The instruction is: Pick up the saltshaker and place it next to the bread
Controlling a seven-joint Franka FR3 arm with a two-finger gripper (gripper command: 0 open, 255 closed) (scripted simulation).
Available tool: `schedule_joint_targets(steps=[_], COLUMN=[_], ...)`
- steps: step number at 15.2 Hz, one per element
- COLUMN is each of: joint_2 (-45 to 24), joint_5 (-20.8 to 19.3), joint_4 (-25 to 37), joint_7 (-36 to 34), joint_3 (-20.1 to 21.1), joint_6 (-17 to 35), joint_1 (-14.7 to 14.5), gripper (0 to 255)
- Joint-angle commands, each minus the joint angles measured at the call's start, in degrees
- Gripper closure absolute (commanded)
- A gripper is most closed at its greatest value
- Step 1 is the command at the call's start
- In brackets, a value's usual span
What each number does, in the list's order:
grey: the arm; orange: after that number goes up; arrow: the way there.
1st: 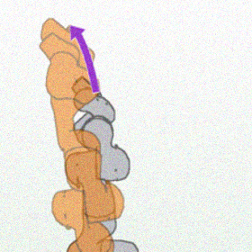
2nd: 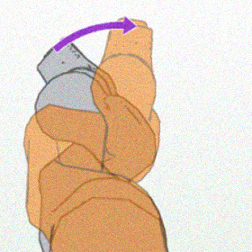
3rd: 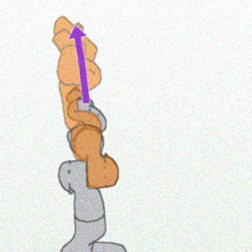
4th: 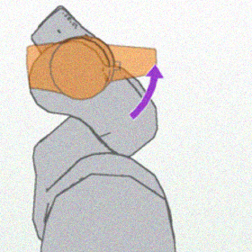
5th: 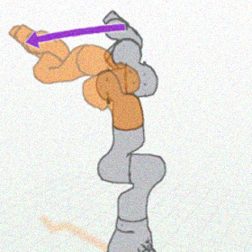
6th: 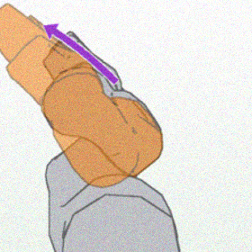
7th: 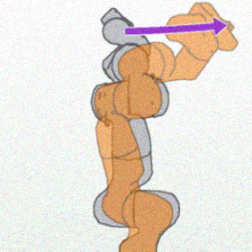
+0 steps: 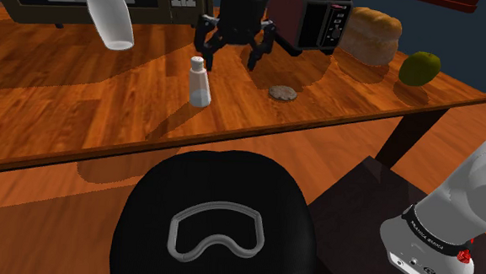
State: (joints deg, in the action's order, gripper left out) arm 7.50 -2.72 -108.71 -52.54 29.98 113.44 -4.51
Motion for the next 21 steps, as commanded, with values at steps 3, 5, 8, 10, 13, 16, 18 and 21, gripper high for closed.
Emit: schedule_joint_targets(steps=[3, 5, 8, 10, 13, 16, 18, 21], joint_2=[-8.71, -9.62, -10.44, -11.04, -11.55, -11.55, -11.55, -11.55], joint_5=[-6.65, -7.39, -8.02, -8.49, -8.89, -8.89, -8.89, -8.89], joint_4=[8.93, 9.18, 7.82, 6.99, 6.38, 6.38, 6.38, 6.38], joint_7=[-7.5, -8.16, -8.57, -8.87, -9.13, -9.13, -9.13, -9.13], joint_3=[3.17, 3.18, 3.1, 3.05, 3.0, 3.0, 3.0, 3.0], joint_6=[0.41, 1.03, 3.03, 4.34, 5.36, 5.36, 5.36, 5.36], joint_1=[-1.25, -1.57, -1.57, -1.57, -1.58, -1.59, -1.59, -1.59], gripper=[0, 0, 0, 0, 0, 0, 0, 255])
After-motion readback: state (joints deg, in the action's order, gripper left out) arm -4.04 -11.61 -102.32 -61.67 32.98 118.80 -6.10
